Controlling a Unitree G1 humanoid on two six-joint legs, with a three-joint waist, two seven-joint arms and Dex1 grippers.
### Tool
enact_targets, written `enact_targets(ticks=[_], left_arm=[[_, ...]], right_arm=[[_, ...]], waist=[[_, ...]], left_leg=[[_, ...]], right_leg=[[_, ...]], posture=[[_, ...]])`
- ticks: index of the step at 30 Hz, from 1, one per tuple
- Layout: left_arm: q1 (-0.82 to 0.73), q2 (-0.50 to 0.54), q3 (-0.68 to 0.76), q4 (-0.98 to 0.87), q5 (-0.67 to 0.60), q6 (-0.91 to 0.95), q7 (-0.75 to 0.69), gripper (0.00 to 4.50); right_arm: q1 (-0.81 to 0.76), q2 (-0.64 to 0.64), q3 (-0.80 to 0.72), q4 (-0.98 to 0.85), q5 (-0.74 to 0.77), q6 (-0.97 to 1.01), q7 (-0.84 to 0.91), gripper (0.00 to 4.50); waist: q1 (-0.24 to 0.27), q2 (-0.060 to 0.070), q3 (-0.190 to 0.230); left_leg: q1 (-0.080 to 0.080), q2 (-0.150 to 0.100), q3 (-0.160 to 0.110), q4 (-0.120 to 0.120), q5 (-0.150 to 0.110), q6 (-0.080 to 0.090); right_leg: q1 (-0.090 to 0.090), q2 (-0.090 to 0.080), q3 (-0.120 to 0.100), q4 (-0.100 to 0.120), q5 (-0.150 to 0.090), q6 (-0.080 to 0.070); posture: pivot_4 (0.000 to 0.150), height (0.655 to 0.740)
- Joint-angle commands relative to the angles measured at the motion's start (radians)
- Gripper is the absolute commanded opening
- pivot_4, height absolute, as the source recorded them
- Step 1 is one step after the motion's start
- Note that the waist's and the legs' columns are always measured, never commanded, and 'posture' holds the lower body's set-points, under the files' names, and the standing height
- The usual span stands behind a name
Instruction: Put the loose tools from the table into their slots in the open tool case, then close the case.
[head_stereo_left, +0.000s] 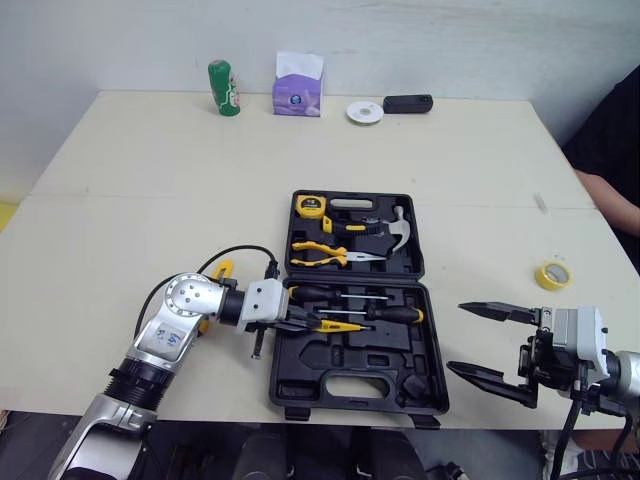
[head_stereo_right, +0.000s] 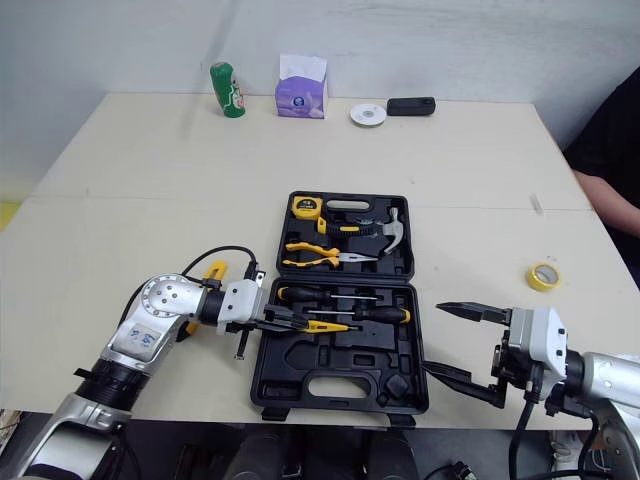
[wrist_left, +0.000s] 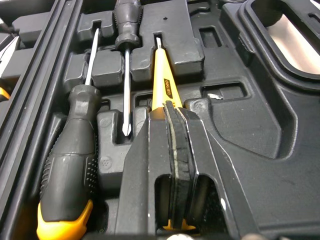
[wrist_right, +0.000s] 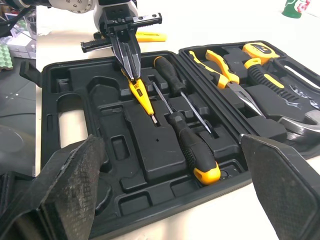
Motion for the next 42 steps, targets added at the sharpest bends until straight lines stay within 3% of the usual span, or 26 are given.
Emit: enact_targets(ticks=[1, 9, 15, 19, 23, 25, 28, 36, 42], left_arm=[[-0.005, 0.005, -0.023, 0.023, 0.05, -0.007, 0.017, 0.11], [-0.01, 0.017, -0.078, 0.046, 0.153, 0.039, 0.066, 0.11], [0.013, 0.028, -0.107, -0.004, 0.144, 0.035, 0.048, 0.11], [0.012, 0.008, -0.069, -0.018, 0.103, 0.003, 0.07, 0.11], [0.023, 0.015, 0.071, -0.05, 0.0, -0.086, 0.105, 0.11], [0.057, 0.028, 0.149, -0.096, -0.086, -0.028, 0.114, 0.11], [0.115, 0.064, 0.254, -0.158, -0.176, 0.063, 0.141, 0.9], [0.32, 0.12, 0.604, -0.051, -0.179, 0.026, 0.342, 4.4], [0.477, 0.112, 0.849, 0.048, -0.181, 0.015, 0.528, 4.47]], right_arm=[[0.001, -0.003, -0.038, -0.01, 0.007, -0.013, -0.003, 4.5], [-0.005, 0.002, -0.024, -0.004, 0.002, -0.015, -0.008, 4.5], [0.0, 0.012, -0.026, 0.01, -0.004, -0.024, -0.015, 4.5], [-0.005, 0.019, -0.033, 0.037, -0.012, -0.042, -0.017, 4.5], [-0.019, 0.025, -0.104, 0.15, -0.063, -0.145, -0.023, 4.5], [-0.008, 0.027, -0.151, 0.214, -0.076, -0.194, -0.018, 4.5], [0.007, 0.034, -0.221, 0.319, -0.088, -0.259, -0.021, 4.5], [0.04, 0.06, -0.387, 0.622, -0.133, -0.425, -0.118, 4.5], [0.111, 0.06, -0.483, 0.868, -0.174, -0.535, -0.216, 4.5]], waist=[[0.0, 0.0, 0.0], [0.002, 0.002, -0.003], [0.0, 0.004, -0.006], [0.0, 0.005, -0.006], [0.0, 0.005, -0.006], [-0.001, 0.005, -0.006], [-0.002, 0.005, -0.006], [-0.012, 0.005, -0.006], [-0.024, 0.005, -0.006]], left_leg=[[0.0, 0.0, 0.0, 0.0, 0.0, 0.0], [0.001, 0.0, 0.0, 0.0, 0.0, 0.001], [0.004, 0.0, 0.0, 0.0, -0.002, 0.001], [0.004, 0.0, 0.0, -0.001, -0.002, 0.001], [0.003, -0.001, 0.0, -0.001, -0.002, 0.001], [0.002, 0.0, 0.0, -0.001, -0.002, 0.001], [0.002, 0.0, 0.0, -0.003, -0.002, 0.001], [0.004, 0.0, 0.001, -0.009, -0.002, 0.0], [0.005, -0.001, 0.001, -0.011, -0.003, 0.0]], right_leg=[[0.0, 0.0, 0.0, 0.0, 0.0, 0.0], [0.001, -0.001, 0.0, 0.0, 0.0, 0.0], [0.004, -0.001, 0.0, 0.0, 0.0, 0.0], [0.004, -0.001, 0.0, -0.001, 0.0, 0.0], [0.003, -0.002, 0.0, -0.001, 0.0, 0.0], [0.002, -0.001, 0.0, -0.002, 0.0, 0.0], [0.001, -0.001, 0.0, -0.002, 0.0, 0.0], [0.002, -0.001, 0.001, -0.005, 0.0, 0.0], [0.002, -0.002, 0.001, -0.007, 0.0, 0.0]], posture=[[0.15, 0.74], [0.15, 0.74], [0.15, 0.74], [0.15, 0.74], [0.15, 0.74], [0.15, 0.74], [0.15, 0.74], [0.15, 0.74], [0.15, 0.74]])
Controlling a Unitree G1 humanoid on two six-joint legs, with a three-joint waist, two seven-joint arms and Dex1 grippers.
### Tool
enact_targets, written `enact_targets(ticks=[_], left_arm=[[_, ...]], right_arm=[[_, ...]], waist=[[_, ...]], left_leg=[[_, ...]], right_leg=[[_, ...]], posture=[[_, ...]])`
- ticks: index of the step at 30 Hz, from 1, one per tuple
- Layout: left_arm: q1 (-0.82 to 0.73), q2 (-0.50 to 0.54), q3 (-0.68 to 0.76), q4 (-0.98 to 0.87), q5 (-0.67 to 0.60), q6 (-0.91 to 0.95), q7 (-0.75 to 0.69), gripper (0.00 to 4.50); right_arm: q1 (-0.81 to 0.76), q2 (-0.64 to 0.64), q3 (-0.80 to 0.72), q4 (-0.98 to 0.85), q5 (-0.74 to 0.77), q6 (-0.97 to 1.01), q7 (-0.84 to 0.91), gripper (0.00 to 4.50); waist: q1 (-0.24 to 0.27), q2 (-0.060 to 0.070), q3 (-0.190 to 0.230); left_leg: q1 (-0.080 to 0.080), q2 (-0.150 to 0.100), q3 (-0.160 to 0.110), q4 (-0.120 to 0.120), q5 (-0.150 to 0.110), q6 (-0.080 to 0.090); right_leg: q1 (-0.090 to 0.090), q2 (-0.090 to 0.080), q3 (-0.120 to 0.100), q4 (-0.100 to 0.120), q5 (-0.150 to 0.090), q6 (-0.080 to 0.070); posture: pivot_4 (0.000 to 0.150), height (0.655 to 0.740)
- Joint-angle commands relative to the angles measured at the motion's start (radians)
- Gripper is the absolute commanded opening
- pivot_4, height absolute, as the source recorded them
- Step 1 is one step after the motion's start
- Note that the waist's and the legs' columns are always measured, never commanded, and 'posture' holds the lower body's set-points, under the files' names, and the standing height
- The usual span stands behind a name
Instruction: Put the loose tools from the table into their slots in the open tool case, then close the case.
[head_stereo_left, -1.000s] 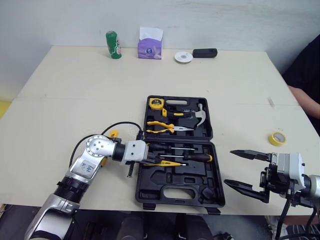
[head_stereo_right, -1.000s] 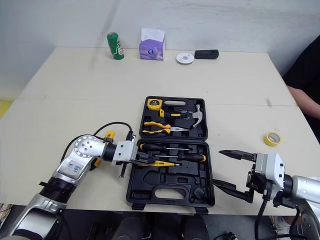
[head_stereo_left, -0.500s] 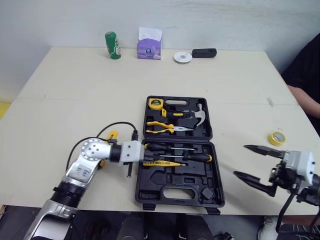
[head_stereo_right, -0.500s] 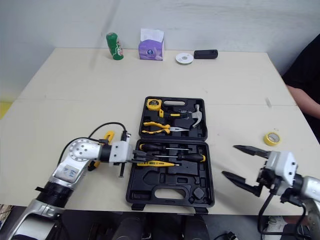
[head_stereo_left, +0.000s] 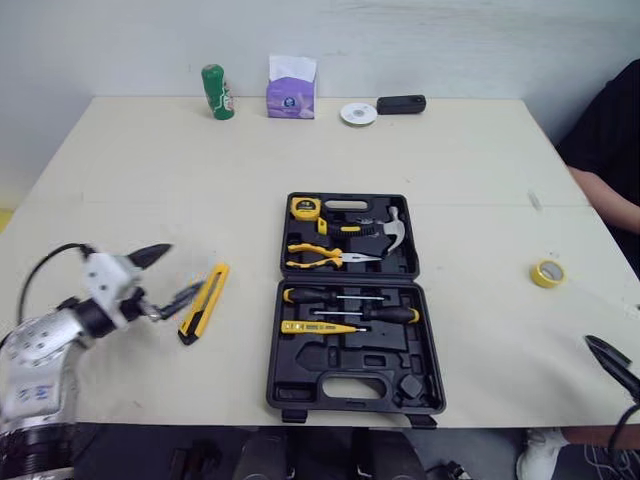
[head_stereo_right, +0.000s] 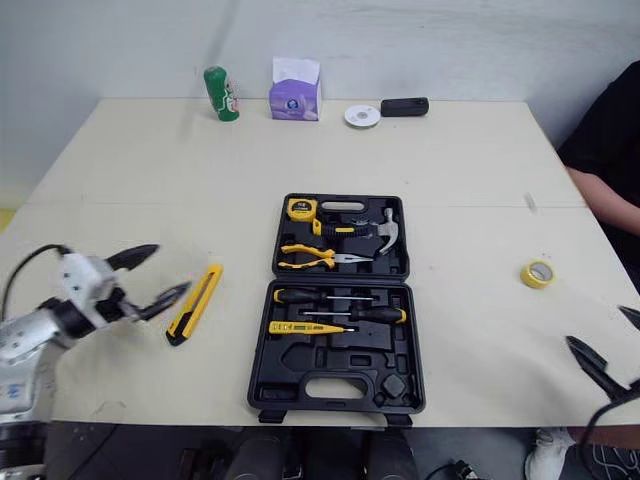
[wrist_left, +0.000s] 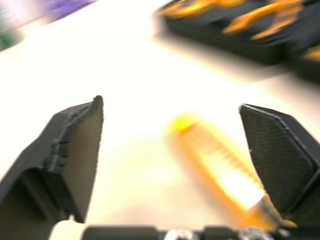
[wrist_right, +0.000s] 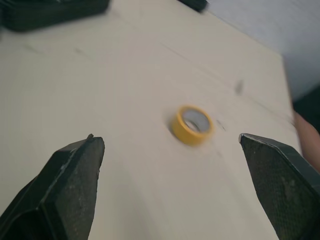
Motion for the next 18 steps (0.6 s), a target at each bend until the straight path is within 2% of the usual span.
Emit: enact_targets(ticks=[1, 5, 8, 11, 18], left_arm=[[0.075, 0.002, 0.174, 0.049, -0.023, -0.004, 0.113, 4.47], [0.173, 0.019, 0.33, 0.166, -0.056, 0.024, 0.179, 4.47], [0.218, 0.04, 0.392, 0.246, -0.063, 0.04, 0.198, 4.47], [0.254, 0.043, 0.417, 0.278, -0.057, 0.033, 0.215, 4.47], [0.287, 0.029, 0.4, 0.231, -0.062, 0.016, 0.209, 4.47]], right_arm=[[0.054, -0.003, -0.092, 0.128, -0.017, -0.087, -0.067, 4.5], [0.081, -0.026, -0.147, 0.288, -0.017, -0.159, -0.139, 4.5], [0.09, -0.039, -0.16, 0.367, -0.016, -0.196, -0.162, 4.5], [0.097, -0.034, -0.152, 0.411, -0.018, -0.226, -0.172, 4.5], [0.057, -0.031, -0.102, 0.412, -0.017, -0.244, -0.163, 4.5]], waist=[[-0.002, 0.0, 0.0], [-0.005, 0.0, 0.0], [-0.007, 0.0, 0.0], [-0.007, -0.001, 0.0], [-0.005, 0.0, -0.002]], left_leg=[[0.0, 0.0, 0.0, 0.0, 0.0, 0.0], [0.001, 0.0, 0.0, -0.001, -0.002, -0.001], [0.006, 0.001, 0.002, -0.003, -0.008, -0.003], [0.012, 0.001, 0.002, -0.008, -0.008, -0.003], [0.012, 0.001, 0.003, -0.014, -0.006, -0.007]], right_leg=[[0.0, 0.0, 0.0, 0.0, 0.0, 0.0], [0.0, 0.0, 0.001, -0.001, 0.0, 0.0], [0.003, 0.0, 0.003, -0.001, -0.001, -0.001], [0.006, 0.0, 0.004, -0.003, -0.001, -0.002], [0.002, 0.0, 0.004, -0.003, -0.003, -0.005]], posture=[[0.15, 0.74], [0.15, 0.74], [0.15, 0.74], [0.15, 0.74], [0.15, 0.74]])
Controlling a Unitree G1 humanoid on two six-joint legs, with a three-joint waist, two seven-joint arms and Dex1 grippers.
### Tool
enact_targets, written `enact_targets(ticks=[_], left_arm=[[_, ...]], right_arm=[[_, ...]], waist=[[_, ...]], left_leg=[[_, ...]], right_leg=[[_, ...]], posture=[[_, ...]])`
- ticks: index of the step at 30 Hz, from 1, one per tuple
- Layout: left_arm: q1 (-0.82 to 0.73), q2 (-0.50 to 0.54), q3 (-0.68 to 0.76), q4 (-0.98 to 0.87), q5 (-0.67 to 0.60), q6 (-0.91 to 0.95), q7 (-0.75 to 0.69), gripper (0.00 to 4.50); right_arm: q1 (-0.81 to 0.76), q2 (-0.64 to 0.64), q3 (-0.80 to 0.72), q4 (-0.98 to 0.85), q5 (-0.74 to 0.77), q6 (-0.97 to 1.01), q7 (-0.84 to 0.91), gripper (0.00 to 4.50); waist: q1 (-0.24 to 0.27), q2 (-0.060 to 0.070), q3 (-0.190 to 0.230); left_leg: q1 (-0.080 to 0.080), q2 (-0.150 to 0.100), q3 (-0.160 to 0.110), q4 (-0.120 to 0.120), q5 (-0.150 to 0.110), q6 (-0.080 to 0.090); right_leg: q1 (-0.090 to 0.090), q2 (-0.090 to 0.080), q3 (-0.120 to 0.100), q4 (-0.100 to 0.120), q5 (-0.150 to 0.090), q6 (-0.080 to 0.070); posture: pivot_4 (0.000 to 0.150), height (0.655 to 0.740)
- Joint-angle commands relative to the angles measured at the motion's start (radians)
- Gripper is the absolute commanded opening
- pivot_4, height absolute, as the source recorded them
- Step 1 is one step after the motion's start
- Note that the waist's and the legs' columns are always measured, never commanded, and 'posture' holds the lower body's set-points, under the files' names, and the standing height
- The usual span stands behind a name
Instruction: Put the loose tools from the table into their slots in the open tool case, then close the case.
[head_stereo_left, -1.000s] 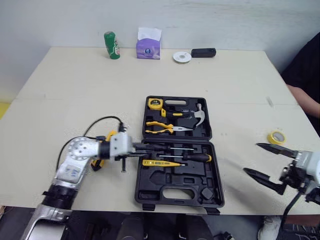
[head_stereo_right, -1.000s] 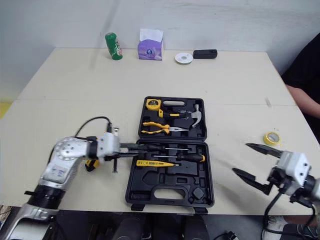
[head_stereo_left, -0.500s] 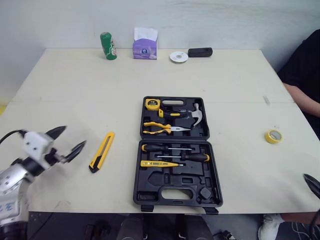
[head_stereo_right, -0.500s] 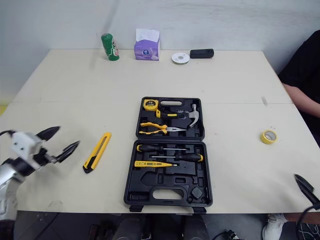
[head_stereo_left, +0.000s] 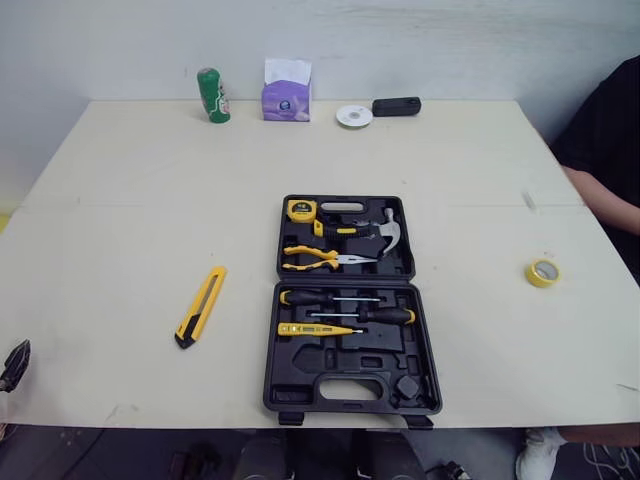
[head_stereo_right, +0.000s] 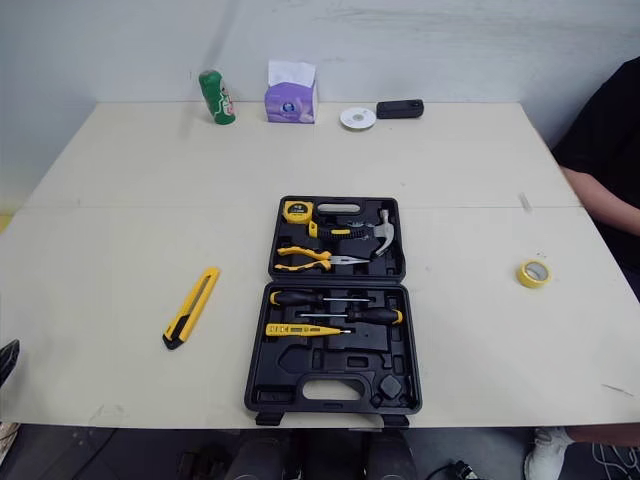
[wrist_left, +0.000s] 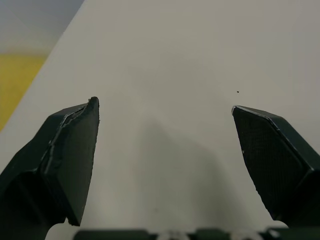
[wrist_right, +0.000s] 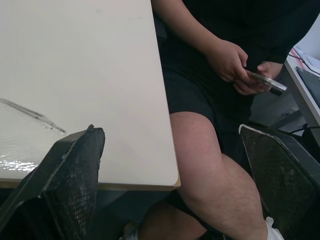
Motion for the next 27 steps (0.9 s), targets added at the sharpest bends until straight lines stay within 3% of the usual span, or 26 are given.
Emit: enact_targets(ticks=[1, 10, 17, 21, 27], left_arm=[[0.01, 0.006, 0.007, -0.068, -0.015, -0.019, -0.005, 4.47], [0.054, -0.034, -0.061, -0.304, -0.071, 0.049, -0.079, 4.47], [0.167, 0.041, -0.151, -0.606, -0.151, 0.203, -0.268, 4.47], [0.15, 0.091, -0.161, -0.764, -0.275, 0.47, -0.189, 4.47], [0.034, 0.181, -0.25, -0.966, -0.375, 0.866, 0.041, 4.47]], right_arm=[[-0.022, -0.017, 0.02, -0.019, 0.013, -0.013, 0.0, 4.5], [-0.15, 0.003, 0.15, -0.282, 0.106, 0.133, 0.107, 4.5], [-0.214, -0.015, 0.344, -0.676, 0.226, 0.375, 0.25, 4.5], [-0.261, -0.012, 0.413, -0.802, 0.252, 0.451, 0.285, 4.5], [-0.335, -0.009, 0.515, -0.935, 0.273, 0.543, 0.342, 4.5]], waist=[[0.0, 0.0, 0.0], [-0.009, 0.005, -0.003], [-0.014, 0.005, -0.003], [-0.005, 0.005, -0.003], [0.004, 0.004, -0.003]], left_leg=[[0.0, 0.0, 0.0, 0.0, 0.0, 0.0], [-0.001, 0.001, 0.001, -0.001, 0.0, -0.001], [-0.002, 0.001, 0.001, -0.001, 0.001, 0.0], [-0.003, 0.0, 0.001, -0.001, 0.001, 0.001], [-0.003, 0.0, 0.0, -0.001, 0.005, 0.006]], right_leg=[[0.0, 0.0, 0.0, 0.0, 0.0, 0.0], [-0.002, 0.001, 0.001, 0.001, 0.0, -0.001], [-0.002, 0.001, 0.0, 0.001, 0.0, -0.001], [-0.002, 0.001, 0.0, 0.001, 0.0, -0.001], [-0.002, 0.001, 0.0, 0.001, 0.0, -0.001]], posture=[[0.15, 0.74], [0.15, 0.74], [0.15, 0.74], [0.15, 0.74], [0.15, 0.74]])
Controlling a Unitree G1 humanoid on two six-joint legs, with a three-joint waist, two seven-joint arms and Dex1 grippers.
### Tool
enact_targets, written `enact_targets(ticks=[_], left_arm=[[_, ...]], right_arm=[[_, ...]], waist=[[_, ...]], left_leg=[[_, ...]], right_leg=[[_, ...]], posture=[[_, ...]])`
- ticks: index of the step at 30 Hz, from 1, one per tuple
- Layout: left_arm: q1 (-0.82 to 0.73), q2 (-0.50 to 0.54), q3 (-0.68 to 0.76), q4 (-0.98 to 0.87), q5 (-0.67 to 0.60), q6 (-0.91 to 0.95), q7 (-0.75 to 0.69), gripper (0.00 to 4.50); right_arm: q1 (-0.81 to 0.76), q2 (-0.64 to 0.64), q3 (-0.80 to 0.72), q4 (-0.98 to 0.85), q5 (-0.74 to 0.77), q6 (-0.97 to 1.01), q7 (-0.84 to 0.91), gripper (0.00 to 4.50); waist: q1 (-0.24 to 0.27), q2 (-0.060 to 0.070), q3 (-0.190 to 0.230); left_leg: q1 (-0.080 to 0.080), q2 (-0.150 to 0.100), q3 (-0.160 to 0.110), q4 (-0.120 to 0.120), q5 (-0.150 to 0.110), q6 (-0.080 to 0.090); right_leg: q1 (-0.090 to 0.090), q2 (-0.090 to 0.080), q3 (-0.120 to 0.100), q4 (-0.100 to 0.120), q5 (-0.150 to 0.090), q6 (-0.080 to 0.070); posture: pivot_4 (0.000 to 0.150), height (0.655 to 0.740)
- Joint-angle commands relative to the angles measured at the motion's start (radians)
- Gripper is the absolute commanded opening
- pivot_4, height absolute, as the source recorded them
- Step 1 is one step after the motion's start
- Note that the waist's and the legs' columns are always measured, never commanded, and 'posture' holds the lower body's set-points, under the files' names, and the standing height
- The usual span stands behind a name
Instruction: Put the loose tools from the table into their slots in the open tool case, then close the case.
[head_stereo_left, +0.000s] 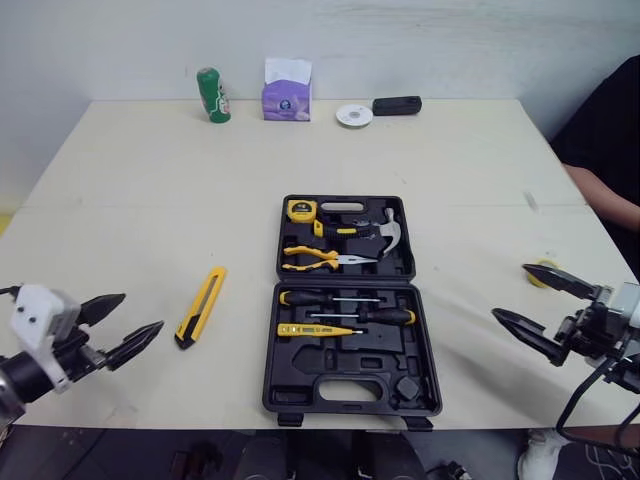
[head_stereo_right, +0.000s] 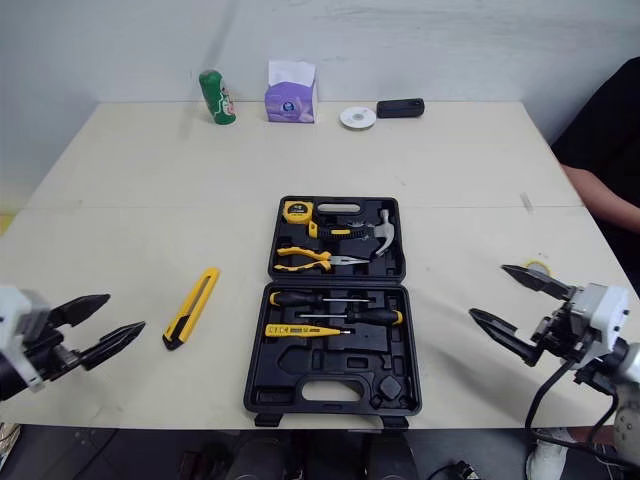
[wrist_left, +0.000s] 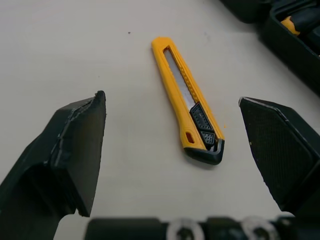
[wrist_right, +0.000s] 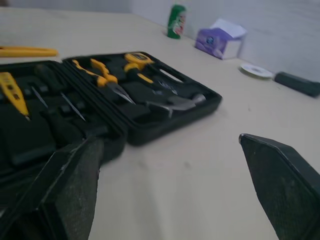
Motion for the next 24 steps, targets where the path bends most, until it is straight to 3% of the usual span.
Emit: enact_targets(ticks=[1, 6, 11, 24], left_arm=[[-0.058, 0.078, -0.04, -0.119, -0.066, 0.267, 0.146, 4.47], [-0.275, 0.059, -0.087, -0.167, -0.145, 0.638, 0.404, 4.47], [-0.413, -0.028, -0.166, -0.218, -0.136, 0.828, 0.525, 4.47], [-0.513, -0.166, -0.312, -0.183, 0.03, 0.932, 0.599, 4.47]], right_arm=[[-0.058, -0.005, 0.045, -0.089, 0.032, 0.041, 0.022, 4.5], [-0.104, 0.004, 0.108, -0.157, 0.055, 0.106, 0.042, 4.5], [-0.132, 0.003, 0.139, -0.205, 0.065, 0.142, 0.057, 4.5], [-0.138, 0.003, 0.154, -0.247, 0.051, 0.177, 0.053, 4.5]], waist=[[-0.003, 0.0, 0.0], [-0.003, 0.0, 0.001], [0.0, -0.001, 0.001], [0.005, -0.003, 0.002]], left_leg=[[0.0, 0.0, 0.0, 0.0, 0.0, 0.0], [0.0, 0.0, 0.0, -0.001, 0.004, -0.006], [-0.001, -0.001, 0.0, 0.0, 0.004, -0.006], [-0.002, -0.001, 0.0, 0.0, 0.005, -0.008]], right_leg=[[0.0, 0.0, 0.0, 0.0, 0.0, 0.0], [-0.001, 0.001, 0.0, 0.0, 0.0, 0.0], [-0.001, 0.002, 0.0, 0.001, 0.0, 0.001], [-0.001, 0.003, 0.001, 0.0, 0.001, 0.002]], posture=[[0.15, 0.74], [0.15, 0.74], [0.15, 0.74], [0.15, 0.74]])
